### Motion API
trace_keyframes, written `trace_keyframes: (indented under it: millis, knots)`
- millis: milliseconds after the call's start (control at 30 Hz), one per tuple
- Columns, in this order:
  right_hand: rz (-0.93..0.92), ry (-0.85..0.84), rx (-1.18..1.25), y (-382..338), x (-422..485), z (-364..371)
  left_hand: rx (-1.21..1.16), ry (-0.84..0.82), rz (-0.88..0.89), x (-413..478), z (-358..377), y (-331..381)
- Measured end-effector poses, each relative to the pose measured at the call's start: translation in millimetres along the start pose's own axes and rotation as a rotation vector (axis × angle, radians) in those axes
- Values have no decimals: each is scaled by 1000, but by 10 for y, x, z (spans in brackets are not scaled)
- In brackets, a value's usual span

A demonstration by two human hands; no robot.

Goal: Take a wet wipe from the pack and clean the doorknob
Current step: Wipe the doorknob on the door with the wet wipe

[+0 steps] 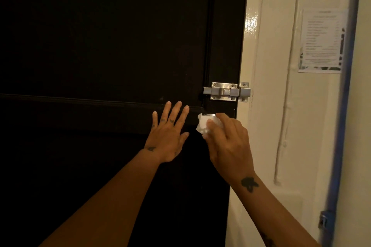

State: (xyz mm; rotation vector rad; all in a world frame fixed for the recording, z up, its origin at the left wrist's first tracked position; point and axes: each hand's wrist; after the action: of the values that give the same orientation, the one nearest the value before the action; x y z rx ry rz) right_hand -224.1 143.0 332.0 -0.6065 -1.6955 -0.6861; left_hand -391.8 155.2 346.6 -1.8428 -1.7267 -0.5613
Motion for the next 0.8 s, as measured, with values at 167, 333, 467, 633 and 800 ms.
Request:
trace_keyframes:
  millis: [167, 333, 467, 633, 800]
  knots:
    - [-93, -12, 3, -16, 45, -15, -9, -10, -4, 2, -12, 6]
    - [66, 0, 152, 114, 162, -44, -1, -20, -7, 1, -26, 0]
    - [258, 80, 366, 183, 112, -64, 0, -16, -5, 2, -15, 4]
    - [368, 112, 407, 189, 43, -150, -4, -5, -5, -4, -14, 10]
    - [282, 180, 357, 173, 50, -147, 2, 2, -1, -4, -6, 7]
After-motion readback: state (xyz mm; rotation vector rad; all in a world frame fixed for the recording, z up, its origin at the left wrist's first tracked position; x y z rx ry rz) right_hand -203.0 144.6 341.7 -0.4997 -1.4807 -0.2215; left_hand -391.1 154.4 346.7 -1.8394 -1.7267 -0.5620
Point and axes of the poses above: each hand's wrist, its own x-axis towards the middle knuckle, its own z-axis out of the palm, y = z × x, and after that the axes turned 7 degrees about x, right-handed
